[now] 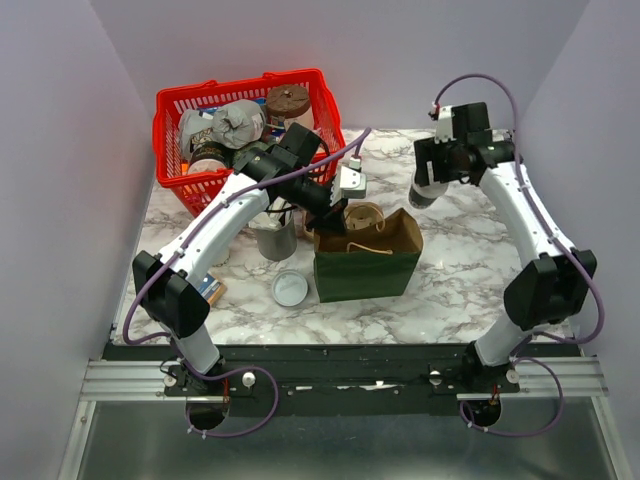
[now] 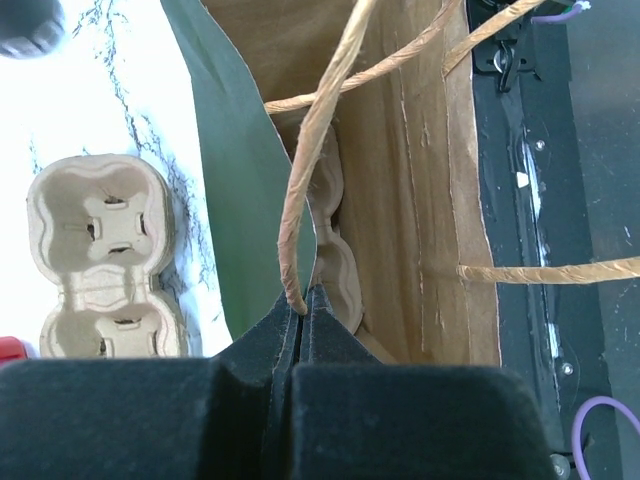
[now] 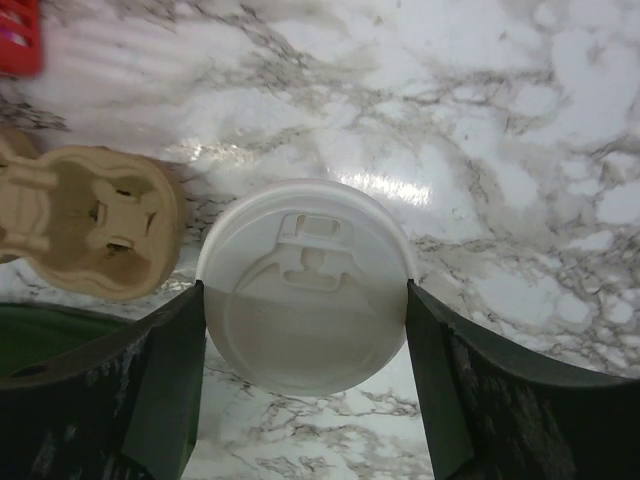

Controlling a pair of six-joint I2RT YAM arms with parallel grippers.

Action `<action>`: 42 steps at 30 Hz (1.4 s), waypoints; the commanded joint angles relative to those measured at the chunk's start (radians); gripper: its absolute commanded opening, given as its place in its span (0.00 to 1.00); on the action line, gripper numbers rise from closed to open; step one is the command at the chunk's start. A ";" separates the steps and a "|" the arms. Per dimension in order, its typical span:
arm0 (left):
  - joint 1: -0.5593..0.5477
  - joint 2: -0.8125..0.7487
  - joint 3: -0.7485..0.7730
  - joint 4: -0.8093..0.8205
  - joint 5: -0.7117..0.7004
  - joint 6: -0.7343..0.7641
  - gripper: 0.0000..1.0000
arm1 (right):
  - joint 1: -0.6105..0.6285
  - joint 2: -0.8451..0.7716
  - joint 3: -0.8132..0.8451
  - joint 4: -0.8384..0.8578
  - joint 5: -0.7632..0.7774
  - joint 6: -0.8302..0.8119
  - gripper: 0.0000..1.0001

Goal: Pack the takeout coffee

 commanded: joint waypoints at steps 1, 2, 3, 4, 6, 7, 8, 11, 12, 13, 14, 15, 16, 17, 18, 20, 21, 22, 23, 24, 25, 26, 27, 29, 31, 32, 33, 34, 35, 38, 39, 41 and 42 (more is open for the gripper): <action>0.012 0.012 0.000 -0.064 -0.053 0.022 0.00 | -0.017 -0.135 0.096 -0.015 -0.212 -0.138 0.70; 0.012 0.007 -0.003 -0.057 -0.052 0.015 0.00 | -0.017 -0.175 0.108 -0.022 -0.290 -0.193 0.65; 0.012 0.000 -0.002 -0.037 -0.049 0.010 0.00 | -0.017 -0.200 0.127 -0.023 -0.322 -0.210 0.63; 0.012 -0.011 -0.002 -0.026 -0.049 0.004 0.00 | -0.015 -0.224 0.128 -0.029 -0.355 -0.228 0.62; 0.011 -0.019 0.006 -0.005 -0.053 -0.010 0.00 | -0.015 -0.290 0.132 -0.043 -0.448 -0.283 0.52; 0.012 -0.020 0.010 -0.001 -0.056 -0.011 0.00 | -0.015 -0.309 0.129 -0.060 -0.476 -0.297 0.47; 0.012 -0.022 0.021 -0.003 -0.056 -0.013 0.00 | -0.015 -0.333 0.122 -0.064 -0.511 -0.299 0.34; 0.012 -0.036 0.021 0.005 -0.058 -0.011 0.00 | -0.017 -0.411 0.113 -0.092 -0.540 -0.299 0.07; 0.012 -0.042 0.018 0.020 -0.062 -0.013 0.00 | -0.017 -0.425 0.118 -0.103 -0.545 -0.307 0.01; 0.012 -0.057 0.012 0.029 -0.070 -0.016 0.00 | -0.017 -0.459 0.124 -0.117 -0.548 -0.314 0.00; 0.011 -0.065 0.007 0.037 -0.075 -0.018 0.00 | -0.017 -0.473 0.139 -0.123 -0.560 -0.336 0.01; 0.011 -0.074 0.004 0.052 -0.078 -0.022 0.00 | -0.015 -0.491 0.153 -0.130 -0.570 -0.343 0.00; 0.009 -0.089 0.006 0.061 -0.082 -0.028 0.00 | -0.015 -0.519 0.165 -0.152 -0.582 -0.353 0.01; 0.006 -0.099 0.007 0.075 -0.090 -0.036 0.00 | -0.017 -0.534 0.199 -0.169 -0.625 -0.381 0.01; 0.003 -0.108 0.006 0.101 -0.095 -0.048 0.00 | -0.015 -0.550 0.211 -0.189 -0.657 -0.403 0.00; -0.004 -0.135 0.004 0.127 -0.122 -0.076 0.00 | -0.015 -0.586 0.237 -0.279 -0.773 -0.481 0.01; -0.015 -0.143 0.004 0.149 -0.125 -0.077 0.00 | -0.015 -0.597 0.260 -0.314 -0.809 -0.504 0.01; -0.018 -0.158 0.000 0.164 -0.130 -0.086 0.00 | -0.017 -0.609 0.263 -0.375 -0.836 -0.526 0.01; -0.020 -0.165 -0.011 0.175 -0.133 -0.091 0.00 | -0.015 -0.631 0.259 -0.396 -0.872 -0.541 0.01; -0.026 -0.169 -0.019 0.193 -0.138 -0.091 0.00 | -0.015 -0.645 0.233 -0.410 -0.881 -0.546 0.00; -0.029 -0.180 -0.025 0.203 -0.141 -0.094 0.00 | -0.017 -0.654 0.221 -0.436 -0.890 -0.550 0.01; -0.032 -0.181 -0.040 0.213 -0.145 -0.111 0.00 | -0.015 -0.662 0.211 -0.456 -0.906 -0.561 0.01; -0.037 -0.184 -0.049 0.233 -0.159 -0.122 0.00 | -0.015 -0.668 0.204 -0.474 -0.933 -0.586 0.00; -0.050 -0.192 -0.074 0.252 -0.173 -0.146 0.00 | -0.014 -0.666 0.202 -0.529 -0.956 -0.610 0.01; -0.075 -0.197 -0.080 0.261 -0.213 -0.145 0.00 | -0.012 -0.659 0.205 -0.561 -0.976 -0.649 0.01; -0.086 -0.198 -0.082 0.259 -0.226 -0.140 0.00 | -0.014 -0.657 0.204 -0.565 -0.973 -0.653 0.01; -0.096 -0.197 -0.083 0.259 -0.242 -0.134 0.00 | -0.012 -0.654 0.202 -0.566 -0.966 -0.664 0.01; -0.104 -0.198 -0.085 0.262 -0.271 -0.130 0.00 | -0.009 -0.651 0.202 -0.580 -0.963 -0.678 0.00; -0.118 -0.198 -0.089 0.264 -0.280 -0.128 0.00 | -0.006 -0.649 0.202 -0.592 -0.962 -0.696 0.00; -0.124 -0.191 -0.092 0.275 -0.288 -0.136 0.00 | 0.003 -0.652 0.175 -0.623 -0.947 -0.776 0.00; -0.124 -0.189 -0.091 0.281 -0.288 -0.146 0.00 | 0.008 -0.654 0.167 -0.634 -0.927 -0.819 0.01; -0.126 -0.177 -0.083 0.284 -0.280 -0.160 0.00 | 0.018 -0.654 0.153 -0.669 -0.907 -0.863 0.00; -0.127 -0.175 -0.082 0.290 -0.282 -0.168 0.00 | 0.022 -0.654 0.138 -0.680 -0.892 -0.909 0.00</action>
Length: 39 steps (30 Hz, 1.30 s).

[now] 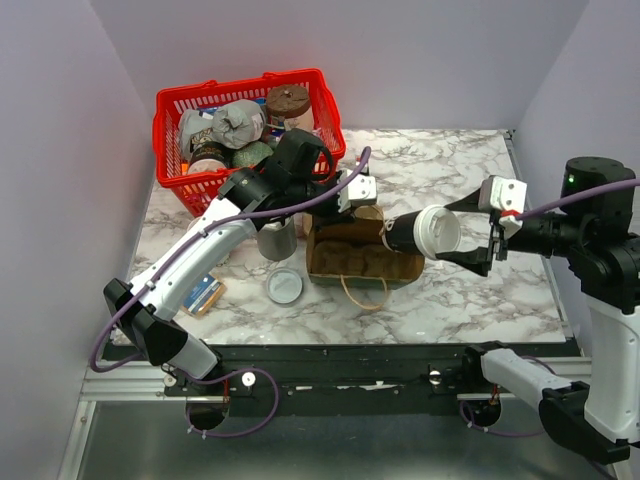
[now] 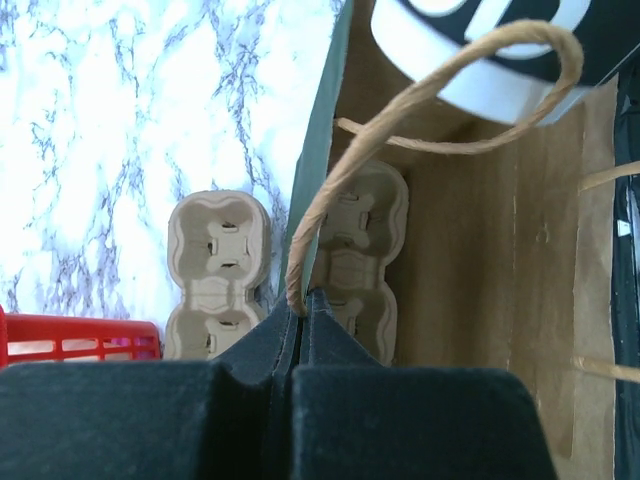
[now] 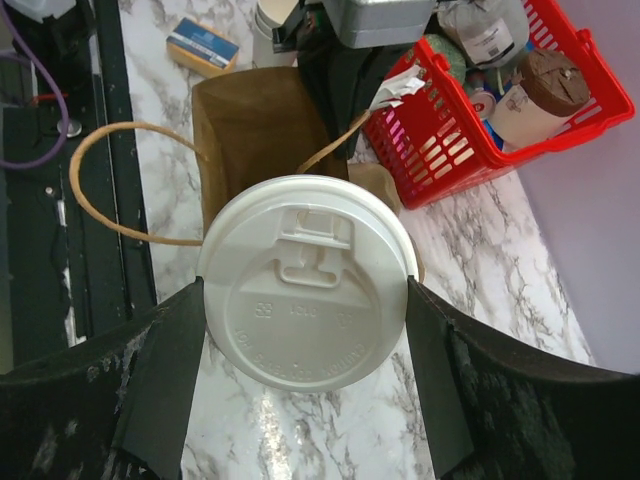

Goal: Pack the takeout coffee

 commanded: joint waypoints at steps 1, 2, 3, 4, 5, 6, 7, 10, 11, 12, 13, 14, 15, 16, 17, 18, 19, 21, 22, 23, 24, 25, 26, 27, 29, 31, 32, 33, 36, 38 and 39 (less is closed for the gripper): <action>-0.004 0.011 0.008 0.047 -0.030 -0.041 0.00 | 0.022 -0.009 -0.046 -0.140 0.034 -0.175 0.01; -0.005 0.015 0.014 0.048 -0.034 -0.052 0.00 | 0.025 -0.016 -0.058 -0.134 0.045 -0.178 0.01; -0.007 0.018 0.018 0.054 -0.043 -0.060 0.00 | 0.027 -0.018 -0.065 -0.128 0.056 -0.188 0.01; -0.007 0.029 0.024 0.054 -0.045 -0.066 0.00 | 0.028 -0.021 -0.072 -0.123 0.059 -0.199 0.00; -0.007 0.032 0.035 0.053 -0.048 -0.075 0.00 | 0.030 -0.022 -0.074 -0.123 0.062 -0.210 0.01; -0.007 0.037 0.038 0.048 -0.047 -0.077 0.00 | 0.032 -0.025 -0.077 -0.123 0.073 -0.228 0.01; -0.008 0.038 0.043 0.051 -0.050 -0.080 0.00 | 0.039 -0.025 -0.080 -0.131 0.077 -0.241 0.01; -0.007 0.042 0.044 0.061 -0.050 -0.110 0.00 | 0.045 -0.033 -0.088 -0.144 0.099 -0.287 0.00; -0.008 0.042 0.040 0.061 -0.048 -0.110 0.00 | 0.045 -0.036 -0.097 -0.161 0.100 -0.302 0.00; -0.008 0.042 0.038 0.070 -0.048 -0.127 0.00 | 0.050 -0.038 -0.103 -0.167 0.102 -0.326 0.01; -0.008 0.043 0.035 0.074 -0.048 -0.139 0.00 | 0.058 -0.047 -0.112 -0.171 0.102 -0.333 0.01; -0.008 0.045 0.035 0.077 -0.050 -0.146 0.00 | 0.064 -0.050 -0.132 -0.177 0.102 -0.340 0.01; -0.007 0.048 0.035 0.083 -0.047 -0.155 0.00 | 0.071 -0.055 -0.147 -0.178 0.102 -0.347 0.01; -0.007 0.049 0.037 0.085 -0.042 -0.162 0.00 | 0.088 -0.062 -0.161 -0.169 0.106 -0.342 0.01; -0.008 0.054 0.035 0.087 -0.036 -0.164 0.00 | 0.099 -0.067 -0.176 -0.164 0.114 -0.334 0.01; -0.008 0.054 0.035 0.090 -0.030 -0.167 0.00 | 0.108 -0.067 -0.201 -0.161 0.123 -0.327 0.01; -0.008 0.052 0.035 0.093 -0.027 -0.176 0.00 | 0.123 -0.068 -0.212 -0.157 0.128 -0.322 0.01; -0.008 0.051 0.032 0.099 -0.025 -0.184 0.00 | 0.140 -0.071 -0.241 -0.132 0.145 -0.298 0.01; -0.008 0.051 0.031 0.099 -0.025 -0.185 0.00 | 0.162 -0.073 -0.253 -0.114 0.157 -0.281 0.01; -0.010 0.045 0.020 0.102 -0.027 -0.187 0.00 | 0.174 -0.074 -0.261 -0.076 0.165 -0.265 0.01; -0.010 0.042 0.015 0.107 -0.031 -0.184 0.00 | 0.189 -0.076 -0.267 -0.056 0.194 -0.239 0.01; -0.017 0.037 0.009 0.107 -0.040 -0.176 0.00 | 0.221 -0.073 -0.282 -0.033 0.214 -0.218 0.00; -0.024 0.025 -0.006 0.108 -0.048 -0.167 0.00 | 0.243 -0.073 -0.287 0.022 0.235 -0.192 0.01; -0.028 0.020 -0.014 0.111 -0.057 -0.161 0.00 | 0.266 -0.065 -0.290 0.042 0.275 -0.164 0.00; -0.045 0.003 -0.032 0.114 -0.066 -0.158 0.00 | 0.352 -0.052 -0.296 0.085 0.319 -0.138 0.01; -0.059 -0.006 -0.043 0.119 -0.085 -0.155 0.00 | 0.457 -0.024 -0.304 0.109 0.408 -0.103 0.00; -0.065 -0.011 -0.049 0.119 -0.089 -0.155 0.00 | 0.496 -0.015 -0.319 0.130 0.445 -0.089 0.01; -0.068 -0.014 -0.051 0.122 -0.094 -0.159 0.00 | 0.534 -0.006 -0.330 0.147 0.526 -0.059 0.01; -0.076 -0.021 -0.060 0.125 -0.115 -0.167 0.00 | 0.633 0.021 -0.367 0.219 0.635 -0.016 0.01; -0.079 -0.032 -0.068 0.128 -0.131 -0.173 0.00 | 0.653 0.043 -0.362 0.256 0.672 0.002 0.01; -0.083 -0.035 -0.072 0.133 -0.137 -0.175 0.00 | 0.657 0.051 -0.338 0.257 0.692 0.003 0.01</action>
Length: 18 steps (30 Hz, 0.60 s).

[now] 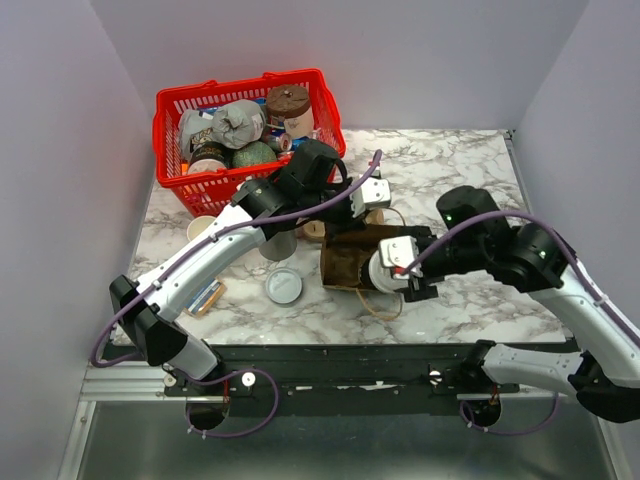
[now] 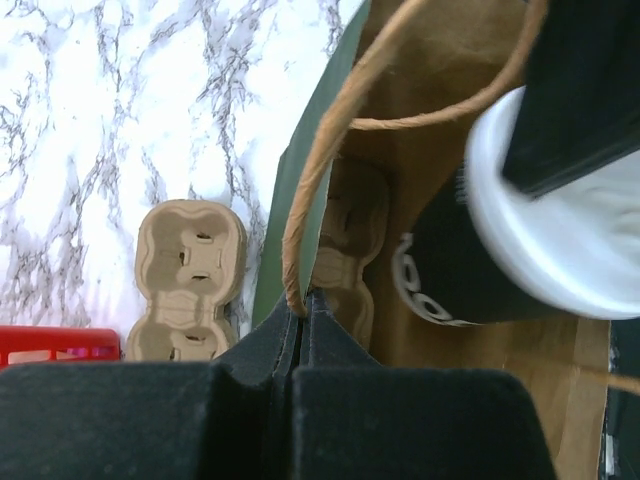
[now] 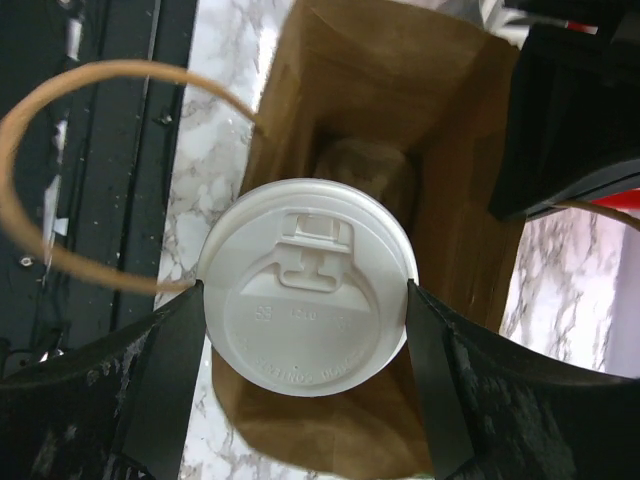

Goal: Pack the takeout coffee

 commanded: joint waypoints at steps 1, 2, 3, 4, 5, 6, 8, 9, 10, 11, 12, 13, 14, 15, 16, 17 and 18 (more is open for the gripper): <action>-0.010 -0.048 -0.026 0.030 -0.059 -0.021 0.00 | 0.039 0.038 0.025 0.103 0.191 0.079 0.01; -0.011 -0.057 -0.035 0.032 -0.069 -0.029 0.00 | 0.043 0.054 0.043 0.112 0.205 0.086 0.01; -0.013 -0.062 -0.038 0.036 -0.074 -0.032 0.00 | 0.045 0.063 0.060 0.112 0.225 0.092 0.01; -0.013 -0.066 -0.041 0.040 -0.079 -0.035 0.00 | 0.052 0.074 0.097 0.112 0.236 0.096 0.01; -0.014 -0.075 -0.043 0.041 -0.085 -0.046 0.00 | 0.059 0.083 0.111 0.111 0.248 0.099 0.01; -0.016 -0.080 -0.046 0.046 -0.094 -0.052 0.00 | 0.065 0.098 0.120 0.105 0.261 0.099 0.01; -0.016 -0.094 -0.054 0.050 -0.097 -0.060 0.00 | 0.089 0.106 0.113 0.089 0.265 0.088 0.01; -0.017 -0.101 -0.060 0.064 -0.100 -0.061 0.00 | 0.100 0.104 0.093 0.086 0.271 0.071 0.01; -0.017 -0.108 -0.067 0.072 -0.102 -0.064 0.00 | 0.123 0.100 0.071 0.088 0.281 0.066 0.01; -0.019 -0.123 -0.077 0.081 -0.103 -0.066 0.00 | 0.135 0.092 0.020 0.095 0.287 0.060 0.00; -0.019 -0.129 -0.092 0.096 -0.103 -0.069 0.00 | 0.144 0.086 -0.004 0.098 0.290 0.051 0.01; -0.019 -0.135 -0.100 0.104 -0.099 -0.073 0.00 | 0.160 0.069 -0.027 0.103 0.302 0.048 0.01; -0.021 -0.144 -0.106 0.110 -0.096 -0.077 0.00 | 0.167 0.061 -0.076 0.111 0.310 0.047 0.00; -0.021 -0.152 -0.121 0.119 -0.091 -0.078 0.00 | 0.172 0.055 -0.094 0.114 0.317 0.045 0.00; -0.021 -0.157 -0.130 0.125 -0.088 -0.080 0.00 | 0.178 0.037 -0.117 0.114 0.325 0.046 0.01; -0.022 -0.173 -0.141 0.133 -0.085 -0.083 0.00 | 0.181 0.029 -0.133 0.115 0.325 0.050 0.00; -0.025 -0.183 -0.167 0.141 -0.088 -0.087 0.00 | 0.183 0.023 -0.150 0.112 0.325 0.072 0.00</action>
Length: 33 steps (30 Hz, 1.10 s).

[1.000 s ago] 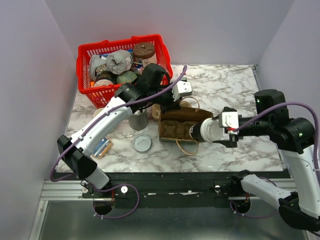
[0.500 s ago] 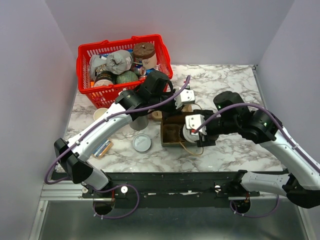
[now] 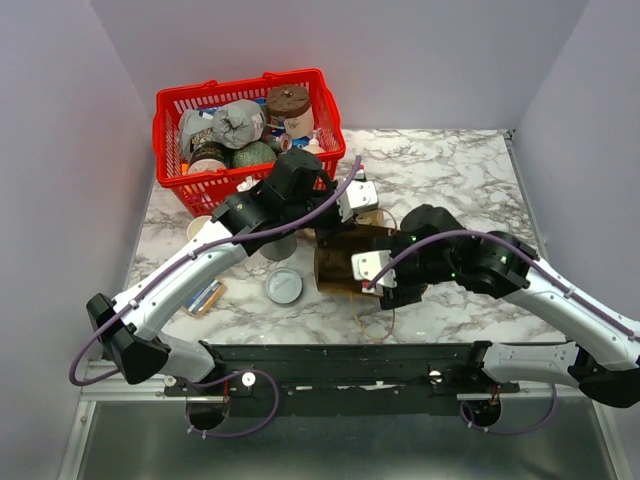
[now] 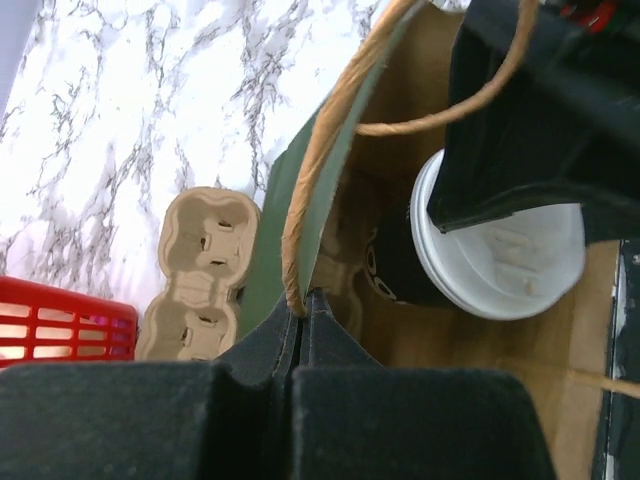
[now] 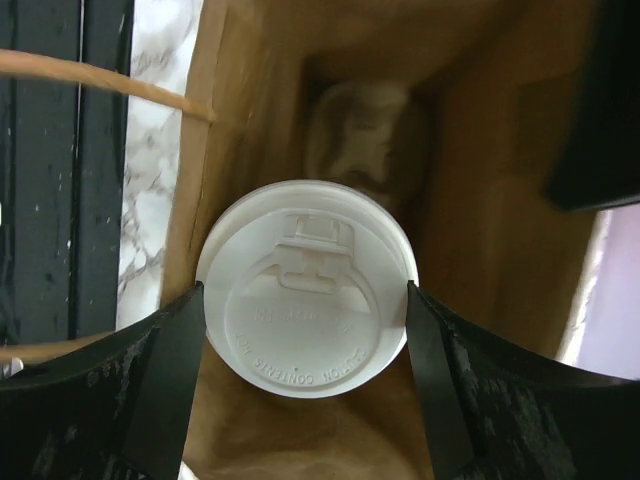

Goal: Pack the takeout coffee

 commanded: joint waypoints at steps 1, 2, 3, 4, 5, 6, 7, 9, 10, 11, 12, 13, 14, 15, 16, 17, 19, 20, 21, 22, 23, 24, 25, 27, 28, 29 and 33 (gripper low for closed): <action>-0.014 -0.064 -0.063 0.082 -0.009 -0.042 0.00 | 0.019 -0.046 -0.064 -0.001 0.046 0.027 0.01; -0.016 -0.083 -0.076 0.090 -0.009 -0.043 0.00 | 0.020 -0.055 -0.067 -0.010 0.043 0.036 0.01; -0.026 -0.092 -0.102 0.111 -0.011 -0.045 0.00 | 0.020 -0.060 -0.082 -0.008 0.043 0.050 0.00; -0.034 -0.103 -0.119 0.127 -0.011 -0.049 0.00 | 0.023 -0.063 -0.091 -0.005 0.051 0.053 0.01; -0.040 -0.124 -0.138 0.145 -0.012 -0.052 0.00 | 0.025 -0.064 -0.102 0.008 0.055 0.055 0.01; -0.051 -0.135 -0.173 0.165 -0.022 -0.058 0.00 | 0.025 -0.063 -0.111 0.019 0.061 0.061 0.00; -0.069 -0.143 -0.188 0.197 -0.026 -0.066 0.00 | 0.030 -0.061 -0.131 0.031 0.072 0.064 0.01; -0.094 -0.154 -0.217 0.219 -0.052 -0.097 0.00 | 0.040 -0.060 -0.151 0.067 0.089 0.069 0.01; -0.117 -0.155 -0.222 0.231 -0.064 -0.103 0.00 | 0.056 -0.063 -0.174 0.076 0.109 0.067 0.01; -0.127 -0.160 -0.228 0.239 -0.080 -0.109 0.00 | 0.059 -0.067 -0.185 0.088 0.120 0.066 0.01; -0.137 -0.161 -0.239 0.249 -0.095 -0.117 0.00 | 0.059 -0.074 -0.195 0.090 0.126 0.067 0.00; -0.144 -0.161 -0.239 0.251 -0.126 -0.118 0.00 | 0.060 -0.090 -0.203 0.090 0.135 0.078 0.01; -0.158 -0.160 -0.239 0.252 -0.146 -0.117 0.00 | 0.060 -0.101 -0.215 0.084 0.137 0.085 0.00; -0.166 -0.158 -0.235 0.252 -0.175 -0.115 0.00 | 0.060 -0.110 -0.218 0.076 0.134 0.093 0.01; -0.170 -0.157 -0.227 0.251 -0.210 -0.111 0.00 | 0.060 -0.129 -0.223 0.071 0.129 0.105 0.01; -0.175 -0.152 -0.221 0.249 -0.221 -0.103 0.00 | 0.060 -0.138 -0.229 0.073 0.128 0.107 0.01; -0.178 -0.146 -0.189 0.240 -0.235 -0.076 0.00 | 0.060 -0.159 -0.252 0.085 0.126 0.087 0.00; -0.178 -0.135 -0.173 0.237 -0.246 -0.068 0.00 | 0.062 -0.163 -0.255 0.111 0.131 0.073 0.01; -0.178 -0.135 -0.152 0.234 -0.252 -0.060 0.00 | 0.062 -0.164 -0.258 0.125 0.135 0.060 0.01; -0.178 -0.132 -0.144 0.230 -0.258 -0.054 0.00 | 0.063 -0.164 -0.258 0.137 0.143 0.035 0.00; -0.178 -0.132 -0.139 0.229 -0.265 -0.046 0.00 | 0.063 -0.158 -0.258 0.155 0.143 0.026 0.01; -0.178 -0.134 -0.139 0.229 -0.269 -0.040 0.00 | 0.063 -0.153 -0.258 0.159 0.143 0.018 0.01; -0.178 -0.135 -0.147 0.229 -0.267 -0.036 0.00 | 0.062 -0.152 -0.269 0.163 0.141 0.012 0.01; -0.180 -0.143 -0.184 0.236 -0.267 -0.016 0.00 | 0.063 -0.156 -0.297 0.179 0.138 0.012 0.01; -0.178 -0.146 -0.198 0.248 -0.267 -0.011 0.00 | 0.065 -0.160 -0.330 0.185 0.137 0.016 0.01; -0.180 -0.150 -0.211 0.251 -0.267 -0.005 0.00 | 0.069 -0.164 -0.343 0.197 0.137 0.021 0.01; -0.186 -0.166 -0.306 0.292 -0.270 0.021 0.00 | 0.076 -0.189 -0.406 0.217 0.140 0.030 0.01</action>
